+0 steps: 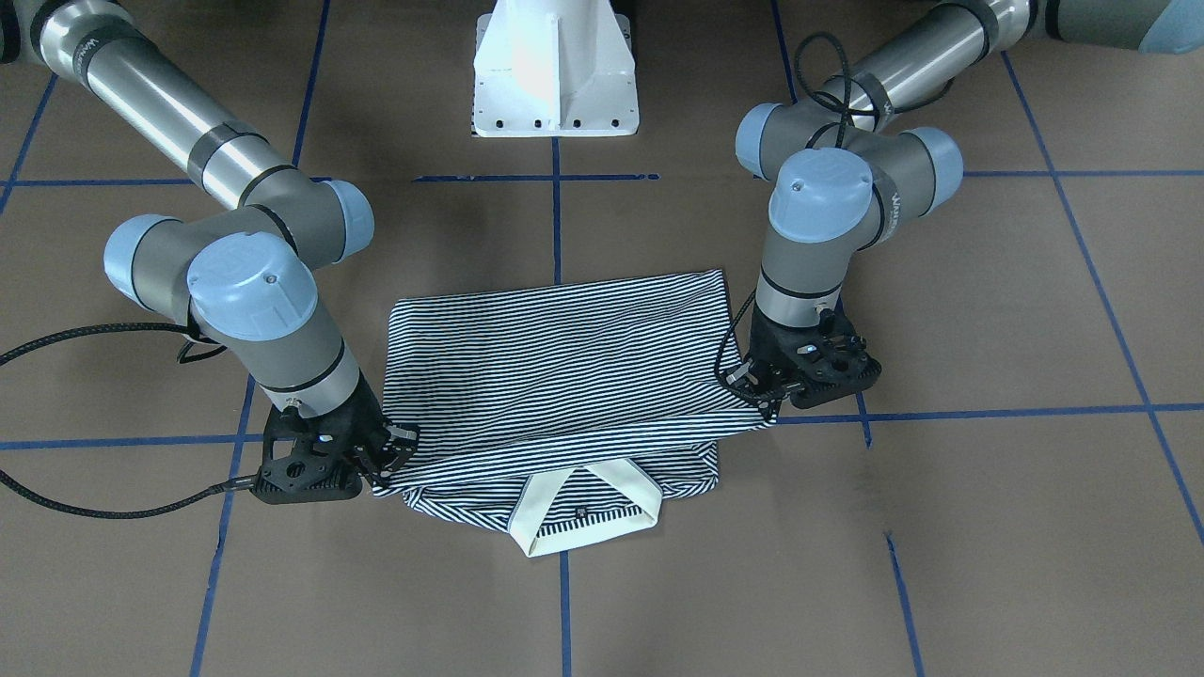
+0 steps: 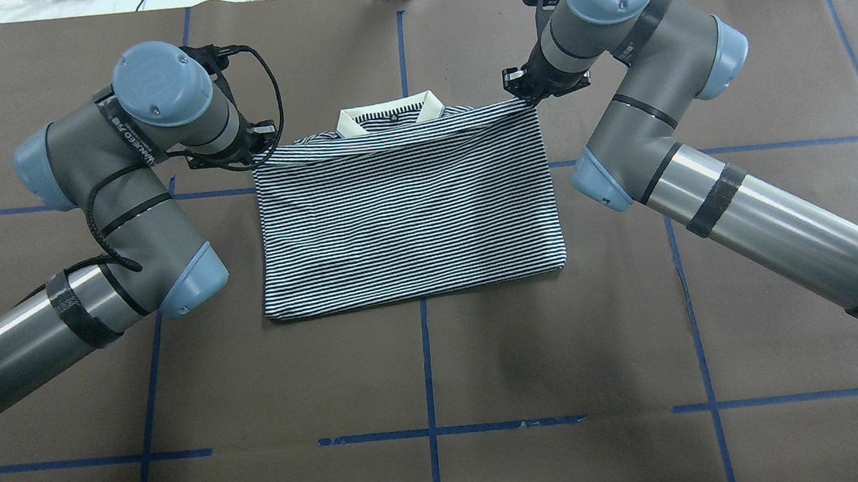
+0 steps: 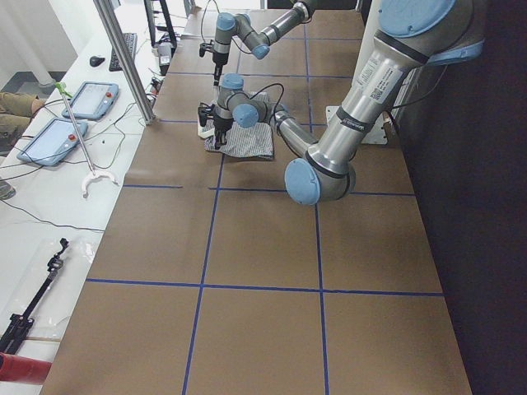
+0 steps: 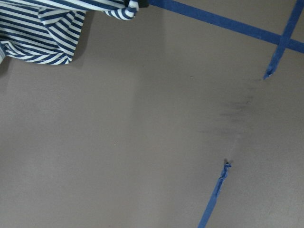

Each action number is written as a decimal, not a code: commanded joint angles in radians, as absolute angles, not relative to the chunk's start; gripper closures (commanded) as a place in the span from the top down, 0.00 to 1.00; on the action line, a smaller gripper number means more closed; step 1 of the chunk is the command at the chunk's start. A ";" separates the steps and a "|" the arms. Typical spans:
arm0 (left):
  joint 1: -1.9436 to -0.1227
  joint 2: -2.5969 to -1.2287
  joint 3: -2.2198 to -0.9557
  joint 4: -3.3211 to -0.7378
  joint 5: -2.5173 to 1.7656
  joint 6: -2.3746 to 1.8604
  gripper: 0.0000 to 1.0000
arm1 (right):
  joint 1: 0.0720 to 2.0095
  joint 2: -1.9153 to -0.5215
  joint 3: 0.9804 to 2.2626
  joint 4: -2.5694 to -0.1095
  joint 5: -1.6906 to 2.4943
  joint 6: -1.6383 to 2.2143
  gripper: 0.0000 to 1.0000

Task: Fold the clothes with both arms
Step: 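Open both grippers to release the hem near the collar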

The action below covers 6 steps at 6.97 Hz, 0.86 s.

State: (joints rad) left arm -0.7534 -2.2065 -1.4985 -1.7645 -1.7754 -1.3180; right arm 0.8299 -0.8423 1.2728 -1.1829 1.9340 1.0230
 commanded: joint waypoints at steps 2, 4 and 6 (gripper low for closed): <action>-0.762 -2.217 -1.485 -1.767 -1.773 -1.318 0.00 | 0.827 -0.839 1.252 -1.174 1.931 1.020 0.00; -0.764 -2.224 -1.486 -1.766 -1.775 -1.308 0.00 | 0.825 -0.845 1.233 -1.117 1.931 1.025 0.00; -0.762 -2.227 -1.485 -1.769 -1.775 -1.318 0.47 | 0.824 -0.845 1.235 -1.111 1.933 1.026 0.09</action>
